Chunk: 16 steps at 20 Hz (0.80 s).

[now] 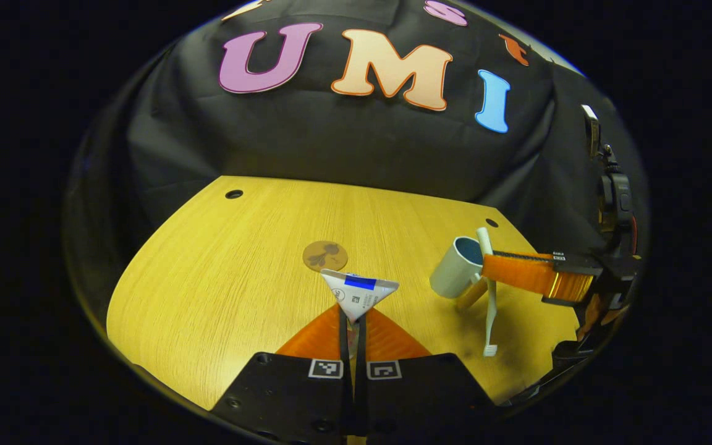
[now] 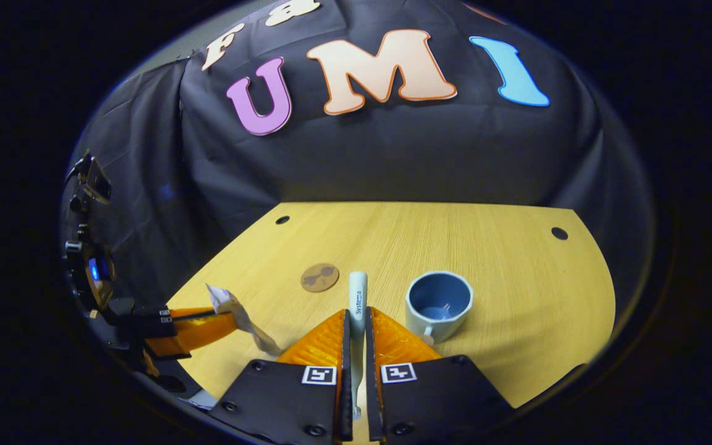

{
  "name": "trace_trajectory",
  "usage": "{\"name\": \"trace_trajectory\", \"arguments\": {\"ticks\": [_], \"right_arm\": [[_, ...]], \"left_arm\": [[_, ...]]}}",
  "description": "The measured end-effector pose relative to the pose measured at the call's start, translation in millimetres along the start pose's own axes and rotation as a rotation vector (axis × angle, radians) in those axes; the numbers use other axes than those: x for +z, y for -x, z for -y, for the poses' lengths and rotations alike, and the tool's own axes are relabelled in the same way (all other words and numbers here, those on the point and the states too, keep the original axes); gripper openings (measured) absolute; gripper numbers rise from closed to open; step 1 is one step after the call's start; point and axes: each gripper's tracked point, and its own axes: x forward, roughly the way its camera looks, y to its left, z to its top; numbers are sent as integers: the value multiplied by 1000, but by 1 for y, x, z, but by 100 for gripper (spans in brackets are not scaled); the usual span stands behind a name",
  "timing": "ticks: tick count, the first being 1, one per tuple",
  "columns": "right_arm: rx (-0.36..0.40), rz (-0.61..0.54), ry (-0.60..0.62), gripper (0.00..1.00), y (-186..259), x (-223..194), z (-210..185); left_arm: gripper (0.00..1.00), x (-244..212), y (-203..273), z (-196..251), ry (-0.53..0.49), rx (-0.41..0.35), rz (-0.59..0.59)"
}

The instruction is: Put the toothbrush and toothpaste on the desktop into the cup, then pick up the cup and place it on the coaster on the desktop.

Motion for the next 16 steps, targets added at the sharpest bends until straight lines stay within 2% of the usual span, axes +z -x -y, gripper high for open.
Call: {"name": "trace_trajectory", "arguments": {"ticks": [7,13,16], "right_arm": [[-30,161,-29,12,-11,78,30],[-62,259,-67,12,-32,115,63],[-82,297,-53,12,-47,121,76]], "left_arm": [[0,19,7,9,-16,-9,25],[0,26,13,12,4,7,41],[0,31,15,15,-7,19,49]]}}
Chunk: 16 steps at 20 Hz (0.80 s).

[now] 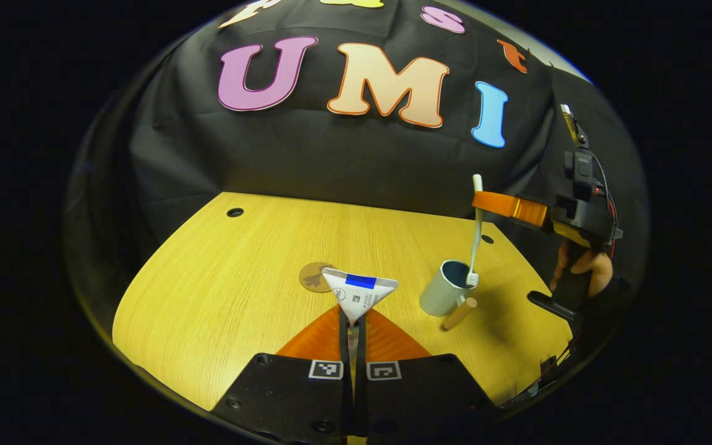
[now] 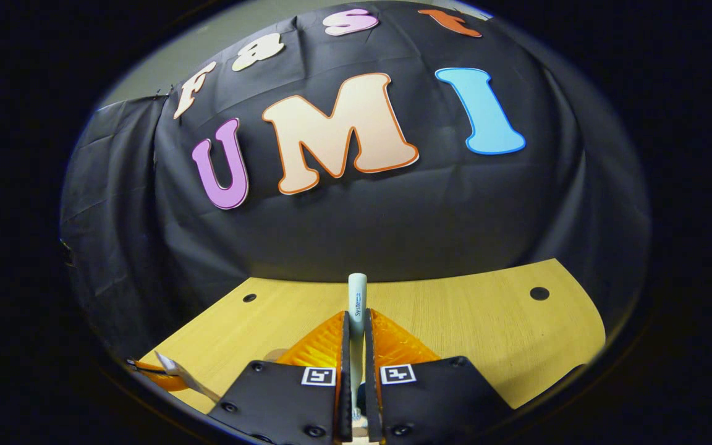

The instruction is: Put the toothbrush and toothpaste on the desktop into the cup, then pick up the cup and place it on the coaster on the desktop.

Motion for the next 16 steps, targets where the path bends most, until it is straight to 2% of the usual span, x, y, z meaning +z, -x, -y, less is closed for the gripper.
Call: {"name": "trace_trajectory", "arguments": {"ticks": [5,9,10,11,12,13,15,16], "right_arm": [[2,2,50,12,-15,-21,6],[-3,-59,79,12,-15,-54,8],[-11,-74,90,16,-13,-64,11],[-15,-87,100,13,-12,-70,13],[-15,-103,107,22,-13,-75,13],[-8,-119,107,22,-11,-80,13],[2,-126,103,37,8,-88,15],[4,-126,101,56,18,-91,17]], "left_arm": [[0,9,0,9,-14,3,17],[0,20,-9,18,-13,-3,32],[0,22,-9,20,-15,-4,35],[0,22,-10,22,-17,-8,38],[0,24,-11,25,-16,-14,40],[0,24,-13,28,-16,-21,41],[0,26,-17,35,-19,-37,40],[0,29,-19,40,-23,-46,42]]}}
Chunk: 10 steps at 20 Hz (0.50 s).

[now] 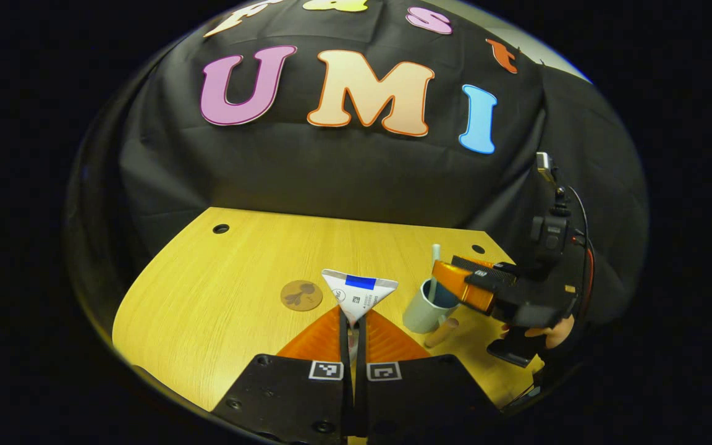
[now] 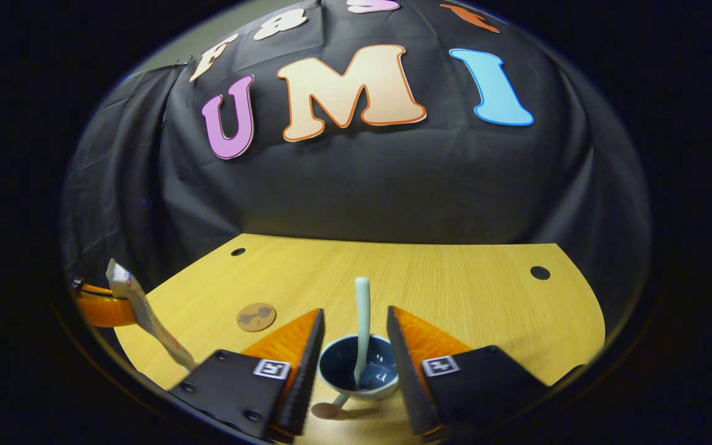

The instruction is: Put the toothbrush and toothpaste on the desktop into the cup, then pick up the cup and place it on the coaster on the desktop.

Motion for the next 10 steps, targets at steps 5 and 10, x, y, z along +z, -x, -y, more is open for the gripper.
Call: {"name": "trace_trajectory", "arguments": {"ticks": [5,10], "right_arm": [[-37,-15,1,100,32,-14,22],[-90,-29,-23,99,62,-27,48]], "left_arm": [[0,10,-15,24,-10,-59,13],[0,29,-37,57,-24,-121,45]]}}
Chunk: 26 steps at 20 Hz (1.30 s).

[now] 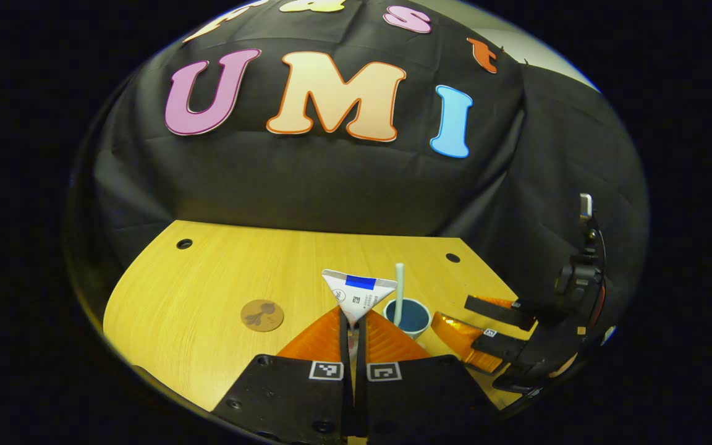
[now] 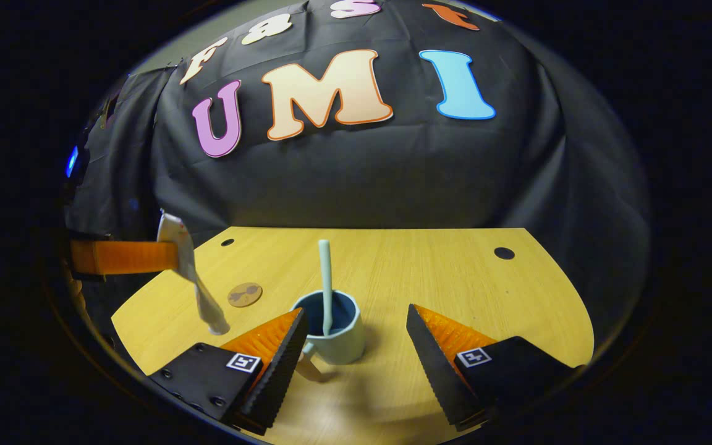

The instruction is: Put the toothbrush and toothpaste on the desktop into the cup, then pick up the cup and place it on the coaster on the desktop.

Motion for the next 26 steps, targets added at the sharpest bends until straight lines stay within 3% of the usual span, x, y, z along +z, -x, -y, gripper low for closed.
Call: {"name": "trace_trajectory", "arguments": {"ticks": [12,20,24,25,26], "right_arm": [[-99,-18,-27,96,49,-19,59],[-106,-38,-47,99,52,-22,74],[-92,-45,-48,95,46,-18,73],[-88,-51,-46,99,44,-17,72],[-79,-59,-48,96,42,-18,70]], "left_arm": [[0,29,-57,71,-8,-126,42],[0,-3,-84,77,103,-92,-38],[6,-15,-79,79,128,-104,-54],[13,-20,-76,79,130,-105,-59],[17,-20,-73,80,131,-107,-52]]}}
